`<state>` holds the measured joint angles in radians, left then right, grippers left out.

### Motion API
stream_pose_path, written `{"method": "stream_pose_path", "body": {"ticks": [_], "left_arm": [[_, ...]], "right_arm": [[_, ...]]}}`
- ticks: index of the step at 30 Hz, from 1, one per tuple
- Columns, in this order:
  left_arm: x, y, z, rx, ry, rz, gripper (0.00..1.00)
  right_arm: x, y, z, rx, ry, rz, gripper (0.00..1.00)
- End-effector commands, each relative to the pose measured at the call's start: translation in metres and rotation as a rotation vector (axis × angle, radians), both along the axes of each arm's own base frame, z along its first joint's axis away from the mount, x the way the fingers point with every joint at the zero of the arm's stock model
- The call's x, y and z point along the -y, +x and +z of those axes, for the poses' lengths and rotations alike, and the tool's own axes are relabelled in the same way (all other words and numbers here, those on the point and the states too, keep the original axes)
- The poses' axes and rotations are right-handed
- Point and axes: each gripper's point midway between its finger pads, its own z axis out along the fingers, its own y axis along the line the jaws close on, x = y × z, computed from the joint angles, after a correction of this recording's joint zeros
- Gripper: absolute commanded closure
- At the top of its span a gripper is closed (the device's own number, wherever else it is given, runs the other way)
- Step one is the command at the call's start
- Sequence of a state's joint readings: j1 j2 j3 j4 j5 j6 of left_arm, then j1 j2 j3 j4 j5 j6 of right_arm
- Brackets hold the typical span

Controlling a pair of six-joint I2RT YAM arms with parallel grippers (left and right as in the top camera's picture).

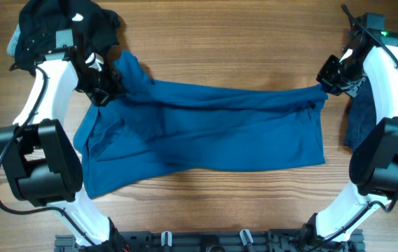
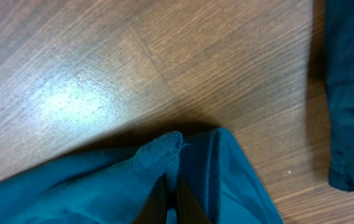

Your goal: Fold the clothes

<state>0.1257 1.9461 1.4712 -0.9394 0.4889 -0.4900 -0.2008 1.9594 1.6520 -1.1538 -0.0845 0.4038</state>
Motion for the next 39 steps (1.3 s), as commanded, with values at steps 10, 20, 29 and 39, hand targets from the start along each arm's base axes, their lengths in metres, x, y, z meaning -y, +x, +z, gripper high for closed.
{"method": "stream_pose_path", "body": {"ticks": [10, 20, 29, 39], "left_arm": [[-0.049, -0.02, 0.011, -0.037, 0.031, 0.06, 0.96], [-0.045, -0.03, 0.01, -0.076, 0.025, 0.039, 0.96], [-0.047, -0.037, 0.009, -0.107, 0.037, 0.04, 0.96], [-0.046, -0.039, 0.009, -0.117, 0.034, 0.04, 0.96]], "right_arm": [[0.008, -0.013, 0.007, -0.04, -0.055, -0.039, 0.96], [0.012, -0.032, 0.006, -0.12, -0.084, -0.083, 0.96], [0.01, -0.046, 0.028, -0.111, -0.086, -0.08, 0.96], [0.008, -0.064, 0.015, -0.181, -0.086, -0.051, 0.96]]}}
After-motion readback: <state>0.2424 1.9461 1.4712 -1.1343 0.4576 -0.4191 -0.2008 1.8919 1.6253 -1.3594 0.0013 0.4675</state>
